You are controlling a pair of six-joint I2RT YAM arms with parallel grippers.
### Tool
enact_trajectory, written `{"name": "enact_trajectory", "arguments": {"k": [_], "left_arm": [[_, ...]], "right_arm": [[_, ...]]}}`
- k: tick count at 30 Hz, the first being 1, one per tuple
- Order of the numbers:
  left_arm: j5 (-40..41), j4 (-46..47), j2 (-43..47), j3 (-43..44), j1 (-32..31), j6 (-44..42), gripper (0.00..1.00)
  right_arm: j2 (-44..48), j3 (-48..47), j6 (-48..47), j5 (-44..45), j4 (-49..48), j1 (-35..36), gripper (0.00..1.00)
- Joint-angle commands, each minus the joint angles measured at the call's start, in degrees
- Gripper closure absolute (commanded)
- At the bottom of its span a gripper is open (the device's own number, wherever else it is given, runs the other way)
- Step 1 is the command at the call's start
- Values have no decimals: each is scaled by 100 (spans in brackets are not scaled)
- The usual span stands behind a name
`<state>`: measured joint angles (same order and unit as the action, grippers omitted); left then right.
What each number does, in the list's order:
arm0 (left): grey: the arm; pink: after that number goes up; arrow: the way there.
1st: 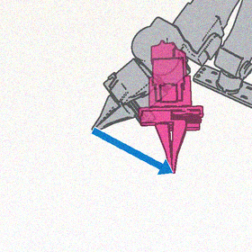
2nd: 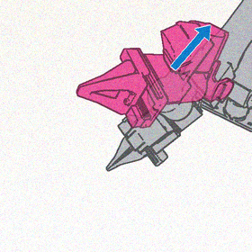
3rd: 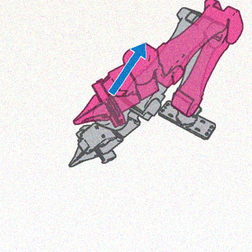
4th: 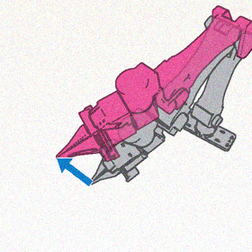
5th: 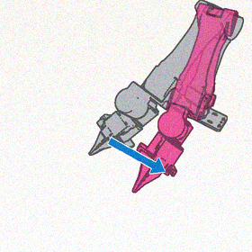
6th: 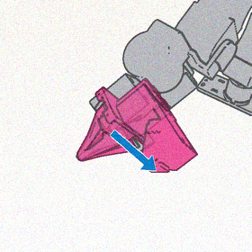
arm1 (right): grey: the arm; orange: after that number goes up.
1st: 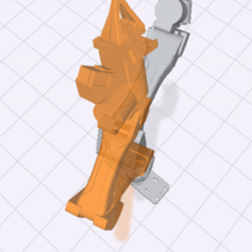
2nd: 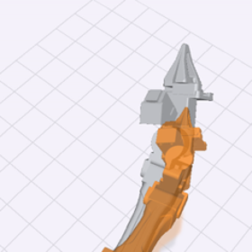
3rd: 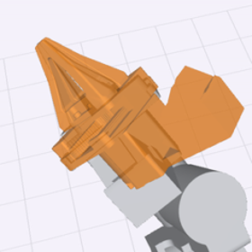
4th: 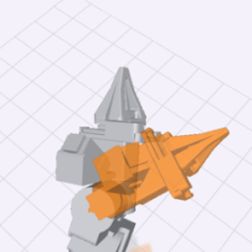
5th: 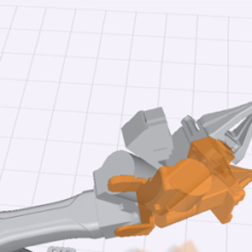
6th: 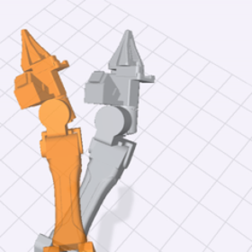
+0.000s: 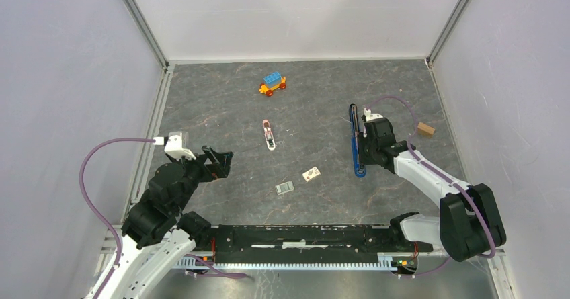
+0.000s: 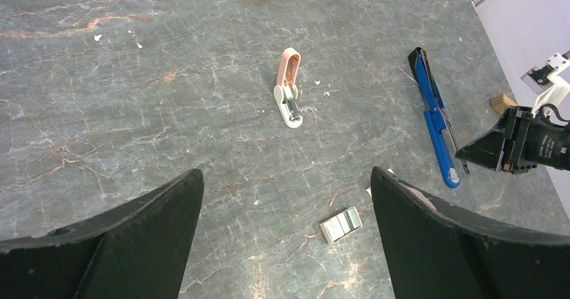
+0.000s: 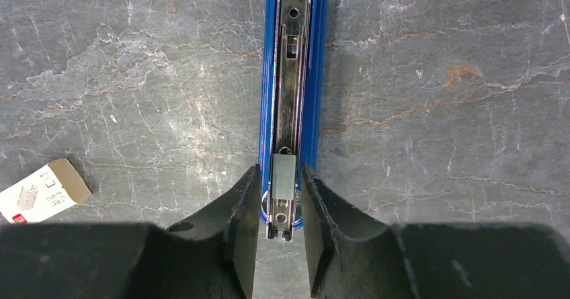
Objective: Load the staples into the stapler
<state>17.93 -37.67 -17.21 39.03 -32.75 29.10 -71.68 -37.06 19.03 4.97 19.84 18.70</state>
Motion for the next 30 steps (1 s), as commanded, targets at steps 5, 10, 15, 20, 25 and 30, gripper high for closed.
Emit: {"name": "enact_trajectory", "arguments": {"k": [5, 10, 15, 20, 25, 30], "left_arm": [[53, 50, 15, 10, -7, -230, 0], [53, 55, -2, 15, -10, -230, 0], [35, 63, -43, 10, -11, -231, 0], [-140, 139, -262, -81, -12, -174, 0], [-273, -37, -1147, 68, -3, 95, 0], [-1386, 573, -1898, -141, -3, 270, 0]], "right_arm": [[-34, -255, -37, 83, 117, -10, 64], [-4, -401, -72, 91, 161, -15, 63], [-31, -699, -76, 73, 223, -20, 57], [9, -759, -153, -315, 111, 2, 55], [102, -761, -235, -55, 110, 18, 55], [-362, -1125, -642, 237, -131, -2, 45]]}}
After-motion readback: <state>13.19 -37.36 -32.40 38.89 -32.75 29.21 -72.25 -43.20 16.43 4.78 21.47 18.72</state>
